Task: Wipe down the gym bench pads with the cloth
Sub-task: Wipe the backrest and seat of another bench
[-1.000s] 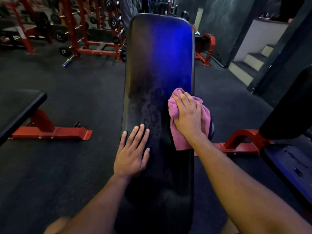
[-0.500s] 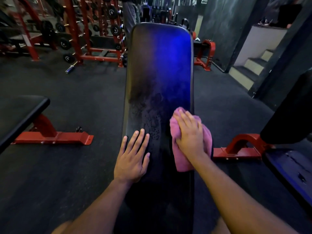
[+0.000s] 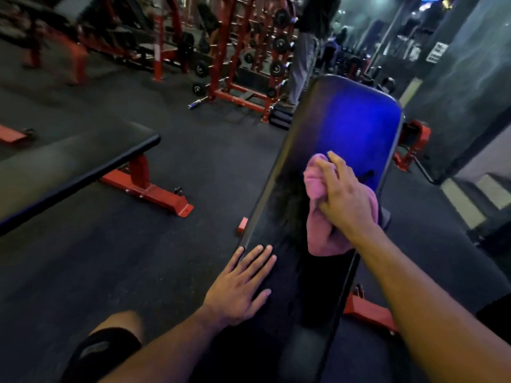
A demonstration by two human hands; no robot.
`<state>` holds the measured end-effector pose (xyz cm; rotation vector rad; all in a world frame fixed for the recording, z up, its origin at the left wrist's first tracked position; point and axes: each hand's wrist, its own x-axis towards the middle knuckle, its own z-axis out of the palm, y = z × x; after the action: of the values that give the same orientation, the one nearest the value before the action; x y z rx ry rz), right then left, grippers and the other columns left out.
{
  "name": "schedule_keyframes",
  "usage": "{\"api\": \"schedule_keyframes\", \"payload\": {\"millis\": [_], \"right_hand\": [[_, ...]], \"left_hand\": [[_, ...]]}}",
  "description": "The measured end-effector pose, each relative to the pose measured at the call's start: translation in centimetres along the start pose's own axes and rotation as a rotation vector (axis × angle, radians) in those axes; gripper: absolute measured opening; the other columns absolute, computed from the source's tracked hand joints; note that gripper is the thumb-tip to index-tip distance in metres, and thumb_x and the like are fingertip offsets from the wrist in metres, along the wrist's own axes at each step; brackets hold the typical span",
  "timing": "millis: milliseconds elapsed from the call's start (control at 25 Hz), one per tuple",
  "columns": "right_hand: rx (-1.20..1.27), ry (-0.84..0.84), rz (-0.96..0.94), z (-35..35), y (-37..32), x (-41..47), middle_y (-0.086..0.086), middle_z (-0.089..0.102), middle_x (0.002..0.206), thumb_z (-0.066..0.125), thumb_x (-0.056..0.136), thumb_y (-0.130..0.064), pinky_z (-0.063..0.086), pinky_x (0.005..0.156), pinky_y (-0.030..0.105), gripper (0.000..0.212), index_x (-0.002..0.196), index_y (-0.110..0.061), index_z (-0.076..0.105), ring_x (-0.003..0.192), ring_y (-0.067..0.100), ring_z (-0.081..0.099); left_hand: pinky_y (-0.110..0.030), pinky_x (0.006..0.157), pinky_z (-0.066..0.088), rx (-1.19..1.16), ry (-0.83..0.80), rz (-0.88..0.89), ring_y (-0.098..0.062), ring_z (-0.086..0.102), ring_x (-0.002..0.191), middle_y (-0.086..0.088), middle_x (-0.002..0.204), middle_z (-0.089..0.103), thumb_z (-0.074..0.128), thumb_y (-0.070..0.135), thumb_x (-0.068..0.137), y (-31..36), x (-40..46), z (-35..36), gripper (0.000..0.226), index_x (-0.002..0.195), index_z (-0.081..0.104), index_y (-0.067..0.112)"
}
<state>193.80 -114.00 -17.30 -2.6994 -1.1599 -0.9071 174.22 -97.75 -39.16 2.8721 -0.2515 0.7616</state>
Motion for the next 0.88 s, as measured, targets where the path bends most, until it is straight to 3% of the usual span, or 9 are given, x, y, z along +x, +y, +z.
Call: {"api": "schedule_keyframes", "payload": {"millis": [120, 200, 320, 440, 520, 600, 720, 800, 880], "right_hand": [[-0.125, -0.104, -0.121, 2.6, -1.9, 4.8, 0.016, 0.050, 0.146, 0.064, 0.074, -0.031, 0.045, 0.102, 0.051, 0.073, 0.143, -0.012, 0.050, 0.127, 0.037, 0.051], [-0.194, -0.136, -0.101, 4.2, -4.5, 5.3, 0.008, 0.051, 0.140, 0.059, 0.070, -0.039, 0.039, 0.098, 0.051, 0.071, 0.137, -0.018, 0.053, 0.125, 0.034, 0.049], [-0.056, -0.197, -0.315, 5.5, -8.5, 1.8, 0.008, 0.059, 0.124, 0.060, 0.067, -0.035, 0.038, 0.089, 0.048, 0.063, 0.126, -0.016, 0.061, 0.114, 0.035, 0.056], [0.017, -0.255, -0.612, 5.4, -6.8, -2.9, 0.010, 0.061, 0.139, 0.061, 0.077, -0.033, 0.039, 0.104, 0.050, 0.062, 0.136, -0.012, 0.064, 0.129, 0.034, 0.055], [0.000, -0.241, -0.727, 4.8, -2.7, -1.4, 0.010, 0.058, 0.145, 0.066, 0.076, -0.022, 0.040, 0.108, 0.052, 0.061, 0.137, -0.012, 0.064, 0.134, 0.034, 0.053], [-0.025, -0.175, -0.609, 4.6, -0.7, 2.5, 0.009, 0.057, 0.146, 0.069, 0.070, -0.017, 0.042, 0.106, 0.052, 0.069, 0.138, -0.012, 0.062, 0.135, 0.034, 0.052], [0.007, -0.154, -0.312, 4.9, -3.7, 4.7, 0.004, 0.057, 0.147, 0.055, 0.066, -0.028, 0.034, 0.113, 0.049, 0.074, 0.139, -0.015, 0.061, 0.138, 0.031, 0.050], [0.086, -0.206, -0.367, 5.2, -6.3, 2.4, 0.005, 0.058, 0.146, 0.047, 0.066, -0.031, 0.027, 0.114, 0.044, 0.076, 0.138, -0.014, 0.062, 0.137, 0.031, 0.050], [0.088, -0.288, -0.571, 4.9, -5.3, -0.7, 0.005, 0.055, 0.150, 0.051, 0.070, -0.027, 0.027, 0.114, 0.044, 0.071, 0.139, -0.014, 0.061, 0.139, 0.030, 0.048]], "left_hand": [[-0.053, 0.126, 0.018, 0.000, 0.025, 0.027, -0.020, 0.011, 0.161, -0.001, 0.174, 0.014, 0.049, 0.048, 0.102, -0.4, 0.3, 0.1, 0.075, 0.165, 0.024, 0.017], [-0.053, 0.127, 0.015, -0.006, 0.032, 0.019, -0.021, 0.010, 0.161, -0.002, 0.174, 0.014, 0.046, 0.046, 0.103, -0.2, 0.2, 0.4, 0.073, 0.165, 0.023, 0.016], [-0.054, 0.128, 0.015, -0.038, 0.044, 0.024, -0.023, 0.013, 0.161, -0.004, 0.173, 0.019, 0.046, 0.045, 0.103, -0.2, 0.1, 0.6, 0.072, 0.165, 0.025, 0.015], [-0.054, 0.127, 0.018, -0.034, 0.077, 0.034, -0.023, 0.017, 0.160, -0.003, 0.171, 0.025, 0.049, 0.045, 0.101, -0.3, 0.0, 0.7, 0.072, 0.163, 0.030, 0.014], [-0.053, 0.126, 0.019, -0.032, 0.074, 0.052, -0.023, 0.018, 0.160, -0.002, 0.171, 0.025, 0.051, 0.045, 0.099, -0.2, 0.0, 0.6, 0.073, 0.163, 0.031, 0.014], [-0.054, 0.125, 0.020, -0.037, 0.085, 0.050, -0.023, 0.018, 0.160, -0.002, 0.172, 0.022, 0.053, 0.044, 0.098, -0.2, 0.1, 0.7, 0.075, 0.163, 0.031, 0.014], [-0.054, 0.124, 0.022, -0.034, 0.071, 0.046, -0.023, 0.019, 0.160, -0.002, 0.172, 0.021, 0.054, 0.043, 0.097, -0.1, 0.2, 0.3, 0.076, 0.162, 0.032, 0.013], [-0.055, 0.124, 0.023, -0.028, 0.063, 0.047, -0.023, 0.019, 0.160, -0.002, 0.172, 0.021, 0.054, 0.044, 0.097, -0.1, 0.3, 0.1, 0.075, 0.162, 0.033, 0.013], [-0.055, 0.124, 0.024, -0.038, 0.067, 0.047, -0.023, 0.019, 0.159, -0.002, 0.172, 0.022, 0.055, 0.043, 0.098, 0.1, 0.0, 0.1, 0.074, 0.161, 0.034, 0.012]]}}
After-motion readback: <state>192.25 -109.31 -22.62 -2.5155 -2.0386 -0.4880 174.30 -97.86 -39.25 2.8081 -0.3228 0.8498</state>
